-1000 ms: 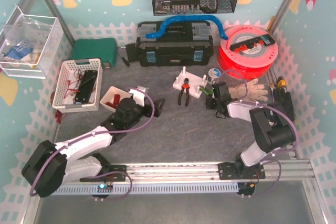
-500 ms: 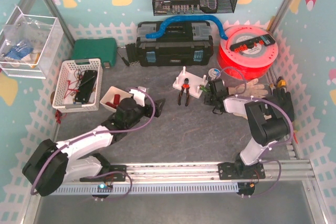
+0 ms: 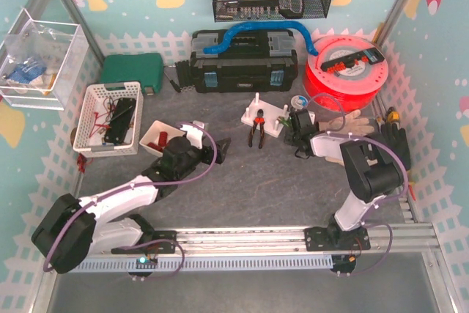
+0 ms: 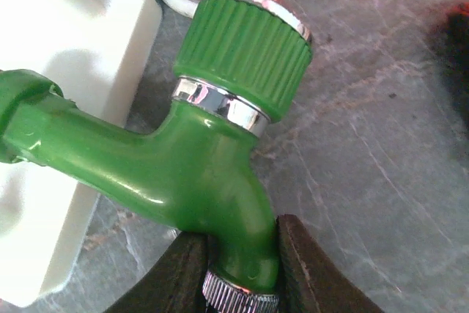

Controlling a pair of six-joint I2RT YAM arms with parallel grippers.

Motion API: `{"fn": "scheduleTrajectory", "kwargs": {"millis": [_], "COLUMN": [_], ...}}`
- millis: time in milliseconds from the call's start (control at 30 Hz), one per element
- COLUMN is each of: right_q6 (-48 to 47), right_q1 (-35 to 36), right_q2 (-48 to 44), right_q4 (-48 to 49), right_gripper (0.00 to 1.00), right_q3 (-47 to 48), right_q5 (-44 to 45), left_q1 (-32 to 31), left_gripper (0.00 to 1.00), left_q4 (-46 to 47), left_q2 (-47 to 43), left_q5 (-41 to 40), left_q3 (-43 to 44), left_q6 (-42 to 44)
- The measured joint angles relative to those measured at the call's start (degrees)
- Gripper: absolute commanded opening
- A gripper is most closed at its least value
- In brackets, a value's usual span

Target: Install the large spring

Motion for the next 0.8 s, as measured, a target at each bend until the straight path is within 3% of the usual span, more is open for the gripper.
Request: {"fn": "scheduleTrajectory", "kwargs": {"millis": [367,567,800], "right_q6": [1.5,3.3,9.4], "right_q1": [0.0,0.0,0.0], "right_q2": [-14.1,-22.7,-24.1], "right_q4": [-0.7,-1.7,-10.0], "right_gripper": [0.00,0.00,0.06], "right_q3": [-6.9,-11.3,-12.2], "right_q5": [1.5,2.8,8.9], "left_q1": [0.0,-0.1,-0.1], "left_gripper": [0.99,0.99,0.99], "left_q4": [0.0,0.0,0.0], "left_q2": [0.0,0.0,0.0], "left_q5": [-0.4,-1.1,-1.6], "left_q3": [0.0,0.0,0.0], "left_q6": [0.0,0.2,0.2]}}
